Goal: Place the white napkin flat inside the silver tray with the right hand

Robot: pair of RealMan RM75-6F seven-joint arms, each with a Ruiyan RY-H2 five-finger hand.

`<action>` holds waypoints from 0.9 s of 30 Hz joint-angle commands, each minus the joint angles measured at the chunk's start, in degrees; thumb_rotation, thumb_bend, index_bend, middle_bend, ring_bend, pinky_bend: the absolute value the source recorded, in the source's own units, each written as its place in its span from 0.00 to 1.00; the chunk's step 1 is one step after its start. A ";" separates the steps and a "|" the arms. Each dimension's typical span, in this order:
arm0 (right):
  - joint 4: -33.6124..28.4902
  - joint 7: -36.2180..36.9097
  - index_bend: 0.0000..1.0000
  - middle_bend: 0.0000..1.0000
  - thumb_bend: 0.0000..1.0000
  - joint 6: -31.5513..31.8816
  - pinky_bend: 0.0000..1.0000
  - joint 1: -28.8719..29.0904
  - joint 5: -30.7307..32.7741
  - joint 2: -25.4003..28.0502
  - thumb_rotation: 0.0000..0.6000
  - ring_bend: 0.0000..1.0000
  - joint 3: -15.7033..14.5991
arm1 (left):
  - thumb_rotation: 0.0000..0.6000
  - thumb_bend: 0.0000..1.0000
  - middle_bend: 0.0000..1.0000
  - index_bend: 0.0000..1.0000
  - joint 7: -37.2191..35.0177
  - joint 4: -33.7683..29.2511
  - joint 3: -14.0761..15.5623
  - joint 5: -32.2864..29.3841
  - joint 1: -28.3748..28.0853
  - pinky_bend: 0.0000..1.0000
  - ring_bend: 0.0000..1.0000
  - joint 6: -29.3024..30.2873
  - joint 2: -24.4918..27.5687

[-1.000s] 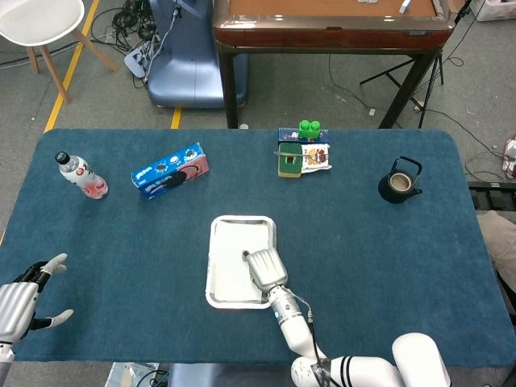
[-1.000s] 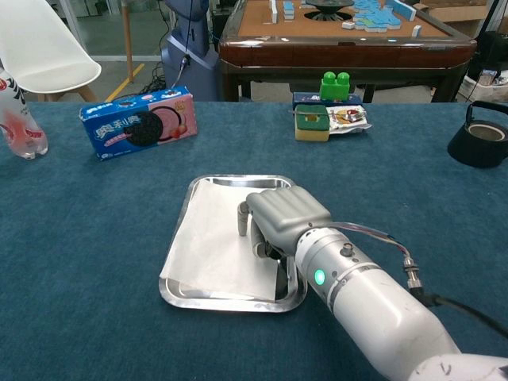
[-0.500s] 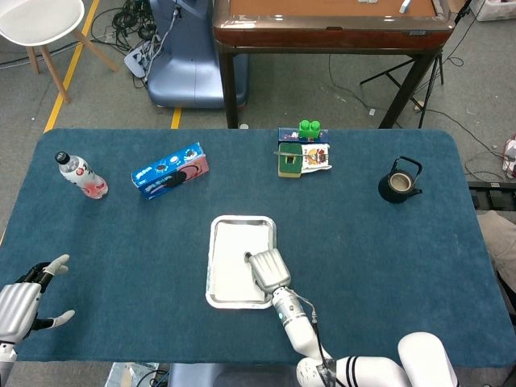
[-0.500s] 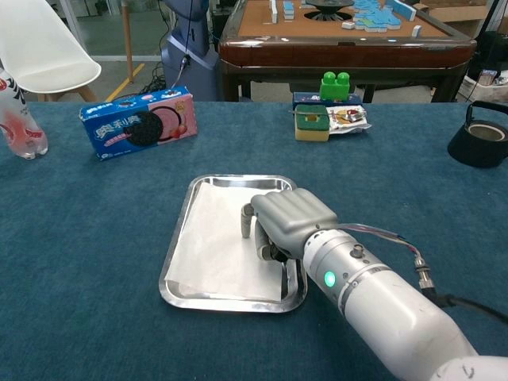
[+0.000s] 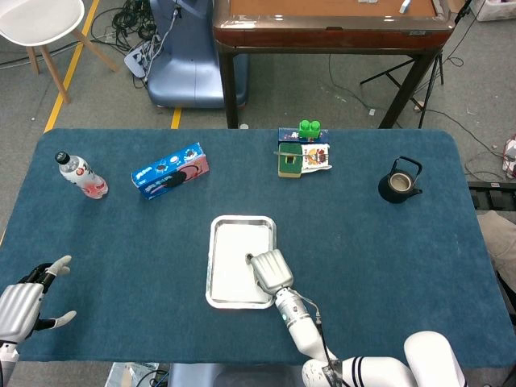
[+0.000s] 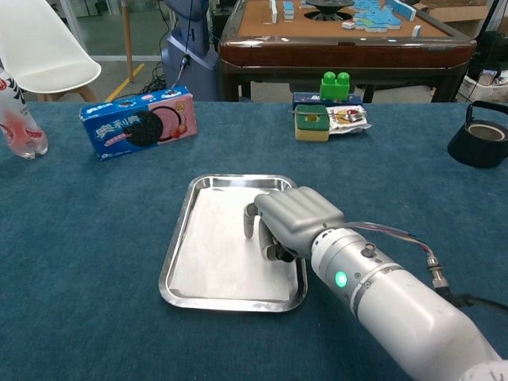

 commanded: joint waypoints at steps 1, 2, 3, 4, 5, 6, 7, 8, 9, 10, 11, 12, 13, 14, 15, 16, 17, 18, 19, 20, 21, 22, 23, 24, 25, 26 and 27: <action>-0.26 1.16 0.39 1.00 1.00 0.77 1.00 -0.26 -1.33 0.41 1.00 1.00 -0.06 | 1.00 0.01 0.30 0.13 0.14 0.03 0.00 -0.07 -0.07 0.34 0.18 -0.15 -0.09; -0.25 1.44 0.39 1.00 1.00 1.06 1.00 -0.31 -1.82 0.50 1.00 1.00 -0.08 | 1.00 0.01 0.30 0.13 0.19 0.04 0.01 -0.09 -0.09 0.34 0.18 -0.20 -0.12; -0.23 1.83 0.39 1.00 1.00 1.45 1.00 -0.38 -2.48 0.57 1.00 1.00 -0.09 | 1.00 0.01 0.30 0.13 0.23 0.10 0.04 -0.10 -0.10 0.34 0.18 -0.28 -0.19; -0.23 2.15 0.39 1.00 1.00 1.71 1.00 -0.43 -2.92 0.59 1.00 1.00 -0.07 | 1.00 0.01 0.30 0.13 0.30 0.10 0.05 -0.08 -0.12 0.34 0.18 -0.31 -0.22; -0.27 2.44 0.39 1.00 1.00 1.88 1.00 -0.49 -3.25 0.63 1.00 1.00 -0.07 | 1.00 0.01 0.30 0.13 0.34 0.12 0.07 -0.09 -0.14 0.34 0.18 -0.36 -0.26; -0.39 2.72 0.39 1.00 1.00 2.00 1.00 -0.57 -3.51 0.74 1.00 1.00 -0.03 | 1.00 0.01 0.30 0.13 0.35 0.17 0.05 -0.11 -0.16 0.34 0.18 -0.37 -0.28; -0.52 2.76 0.39 1.00 1.00 2.05 1.00 -0.62 -3.61 0.86 1.00 1.00 -0.02 | 1.00 0.01 0.30 0.13 0.34 0.20 0.04 -0.11 -0.17 0.34 0.18 -0.38 -0.29; -0.72 2.59 0.39 1.00 1.00 2.10 1.00 -0.67 -3.64 1.04 1.00 1.00 -0.05 | 1.00 0.01 0.30 0.13 0.40 0.25 0.05 -0.10 -0.15 0.34 0.18 -0.34 -0.39; -0.91 2.36 0.39 1.00 1.00 2.12 1.00 -0.72 -3.59 1.20 1.00 1.00 -0.09 | 1.00 0.01 0.30 0.13 0.39 0.27 0.02 -0.10 -0.17 0.34 0.18 -0.32 -0.39; -1.14 2.13 0.39 1.00 1.00 2.12 1.00 -0.78 -3.51 1.36 1.00 1.00 -0.15 | 1.00 0.01 0.30 0.13 0.40 0.28 0.02 -0.11 -0.19 0.34 0.18 -0.37 -0.40; -1.37 1.86 0.39 1.00 1.00 2.11 1.00 -0.84 -3.39 1.55 1.00 1.00 -0.21 | 1.00 0.01 0.30 0.13 0.42 0.28 0.04 -0.11 -0.18 0.34 0.18 -0.36 -0.41; -1.68 1.54 0.40 1.00 1.00 2.11 1.00 -0.92 -3.21 1.77 1.00 1.00 -0.26 | 1.00 0.01 0.30 0.13 0.42 0.33 0.09 -0.08 -0.16 0.34 0.18 -0.37 -0.41; -1.91 1.36 0.40 1.00 1.00 2.12 1.00 -0.98 -3.09 1.92 1.00 1.00 -0.28 | 1.00 0.01 0.30 0.13 0.43 0.30 0.09 -0.05 -0.18 0.34 0.18 -0.39 -0.43; -2.12 1.20 0.40 1.00 1.00 2.13 1.00 -1.04 -3.00 2.06 1.00 1.00 -0.31 | 1.00 0.01 0.30 0.13 0.48 0.28 0.10 -0.06 -0.20 0.34 0.18 -0.41 -0.45; -2.37 0.93 0.41 1.00 1.00 2.15 1.00 -1.11 -2.85 2.24 1.00 1.00 -0.36 | 1.00 0.01 0.30 0.13 0.48 0.32 0.13 -0.02 -0.20 0.34 0.18 -0.43 -0.46; -2.57 0.73 0.42 1.00 1.00 2.18 1.00 -1.16 -2.76 2.37 1.00 1.00 -0.41 | 1.00 0.01 0.30 0.13 0.50 0.31 0.13 0.01 -0.22 0.34 0.18 -0.43 -0.46; -2.76 0.61 0.43 1.00 1.00 2.21 1.00 -1.22 -2.70 2.51 1.00 1.00 -0.45 | 1.00 0.01 0.30 0.13 0.52 0.30 0.13 0.00 -0.22 0.34 0.18 -0.44 -0.47; -3.03 0.53 0.43 1.00 1.00 2.29 1.00 -1.32 -2.72 2.72 1.00 1.00 -0.55 | 1.00 0.01 0.30 0.13 0.54 0.26 0.15 0.02 -0.21 0.34 0.18 -0.43 -0.46; -3.24 0.55 0.43 1.00 1.00 2.44 1.00 -1.42 -2.85 2.92 1.00 1.00 -0.64 | 1.00 0.01 0.30 0.13 0.54 0.26 0.15 0.01 -0.21 0.34 0.18 -0.41 -0.45; -3.45 0.65 0.43 1.00 1.00 2.69 1.00 -1.56 -3.12 3.14 1.00 1.00 -0.74 | 1.00 0.01 0.30 0.13 0.57 0.21 0.16 0.05 -0.20 0.34 0.18 -0.38 -0.43; -3.70 0.96 0.43 1.00 1.00 3.20 1.00 -1.80 -3.72 3.46 1.00 1.00 -0.90 | 1.00 0.01 0.30 0.13 0.52 0.27 0.17 0.04 -0.19 0.34 0.18 -0.37 -0.40; -3.90 1.32 0.43 1.00 1.00 3.63 1.00 -2.01 -4.27 3.74 1.00 1.00 -1.03 | 1.00 0.01 0.30 0.13 0.47 0.27 0.18 0.09 -0.19 0.34 0.18 -0.35 -0.39; -4.15 1.74 0.43 1.00 0.99 4.05 1.00 -2.26 -4.84 4.10 1.00 1.00 -1.18 | 1.00 0.01 0.30 0.13 0.46 0.25 0.19 0.11 -0.18 0.34 0.18 -0.33 -0.38; -4.30 1.98 0.43 1.00 0.93 4.21 1.00 -2.38 -5.14 4.31 1.00 1.00 -1.29 | 1.00 0.01 0.30 0.13 0.46 0.24 0.19 0.12 -0.18 0.34 0.18 -0.31 -0.37; -4.61 2.30 0.43 1.00 0.88 4.59 1.00 -2.62 -5.66 4.75 1.00 1.00 -1.44 | 1.00 0.01 0.30 0.13 0.46 0.23 0.19 0.11 -0.17 0.34 0.18 -0.30 -0.37; -5.29 2.64 0.43 1.00 0.77 5.29 1.00 -3.05 -6.40 5.60 1.00 0.99 -1.67 | 1.00 0.01 0.30 0.13 0.48 0.22 0.20 0.09 -0.18 0.34 0.18 -0.33 -0.37; -6.34 3.00 0.43 1.00 0.68 5.92 1.00 -3.53 -7.21 6.71 1.00 0.98 -2.03 | 1.00 0.01 0.30 0.13 0.50 0.25 0.23 0.10 -0.18 0.34 0.18 -0.37 -0.38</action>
